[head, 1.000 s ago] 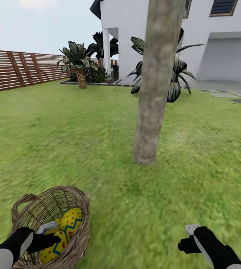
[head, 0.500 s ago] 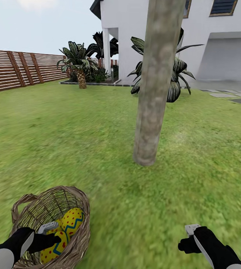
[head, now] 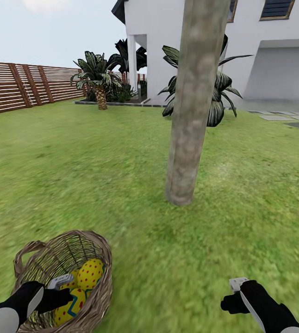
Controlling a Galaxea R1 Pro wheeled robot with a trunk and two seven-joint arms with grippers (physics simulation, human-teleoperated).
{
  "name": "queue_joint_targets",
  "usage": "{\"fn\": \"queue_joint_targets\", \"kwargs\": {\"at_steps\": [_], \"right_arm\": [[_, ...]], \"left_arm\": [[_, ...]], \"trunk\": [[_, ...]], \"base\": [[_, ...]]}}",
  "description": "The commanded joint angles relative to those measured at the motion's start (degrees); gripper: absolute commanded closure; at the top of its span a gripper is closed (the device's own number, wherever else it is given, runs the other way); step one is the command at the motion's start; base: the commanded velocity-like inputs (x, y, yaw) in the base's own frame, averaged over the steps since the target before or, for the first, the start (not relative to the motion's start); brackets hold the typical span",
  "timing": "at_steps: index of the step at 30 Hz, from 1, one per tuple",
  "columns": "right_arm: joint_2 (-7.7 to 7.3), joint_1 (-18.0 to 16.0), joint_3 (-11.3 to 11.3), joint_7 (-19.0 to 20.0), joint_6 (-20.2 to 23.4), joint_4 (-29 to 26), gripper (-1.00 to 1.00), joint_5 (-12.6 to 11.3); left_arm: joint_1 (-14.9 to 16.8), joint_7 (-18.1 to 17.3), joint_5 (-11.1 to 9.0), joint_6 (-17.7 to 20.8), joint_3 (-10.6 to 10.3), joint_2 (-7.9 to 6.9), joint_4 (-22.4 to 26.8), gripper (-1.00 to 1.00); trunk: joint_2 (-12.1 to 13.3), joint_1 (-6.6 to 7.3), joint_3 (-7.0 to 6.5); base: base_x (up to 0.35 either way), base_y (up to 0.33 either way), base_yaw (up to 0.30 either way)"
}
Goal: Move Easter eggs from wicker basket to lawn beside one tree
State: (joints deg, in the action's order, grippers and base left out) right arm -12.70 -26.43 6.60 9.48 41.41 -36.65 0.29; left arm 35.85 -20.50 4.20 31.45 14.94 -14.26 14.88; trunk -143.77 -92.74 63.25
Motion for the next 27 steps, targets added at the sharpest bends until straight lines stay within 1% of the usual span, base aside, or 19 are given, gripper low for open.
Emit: {"fn": "queue_joint_targets", "kwargs": {"at_steps": [1,8,23,27], "right_arm": [[-0.06,-0.02,0.25,0.14,0.25,-0.04,-1.00,0.06],[-0.04,-0.02,0.33,0.15,0.25,-0.07,-1.00,0.04],[0.05,-0.02,0.38,0.10,0.25,-0.03,-1.00,0.10],[0.08,-0.03,0.43,0.10,0.25,0.00,-1.00,0.14]], "left_arm": [[-0.02,-0.33,0.82,0.28,0.26,0.02,0.06,1.00],[-0.04,-0.33,0.89,0.28,0.28,0.45,0.06,1.00],[-0.06,-0.33,0.88,0.28,0.26,0.46,0.06,1.00],[-0.06,-0.33,0.82,0.36,0.26,0.46,-0.10,1.00]], "trunk": [[-0.02,0.01,0.06],[-0.02,0.01,0.06],[-0.02,0.01,0.06],[0.03,0.11,-0.83]], "base": [[0.000,0.000,0.000],[0.000,0.000,0.000],[0.000,0.000,0.000],[0.000,0.000,0.000]]}}
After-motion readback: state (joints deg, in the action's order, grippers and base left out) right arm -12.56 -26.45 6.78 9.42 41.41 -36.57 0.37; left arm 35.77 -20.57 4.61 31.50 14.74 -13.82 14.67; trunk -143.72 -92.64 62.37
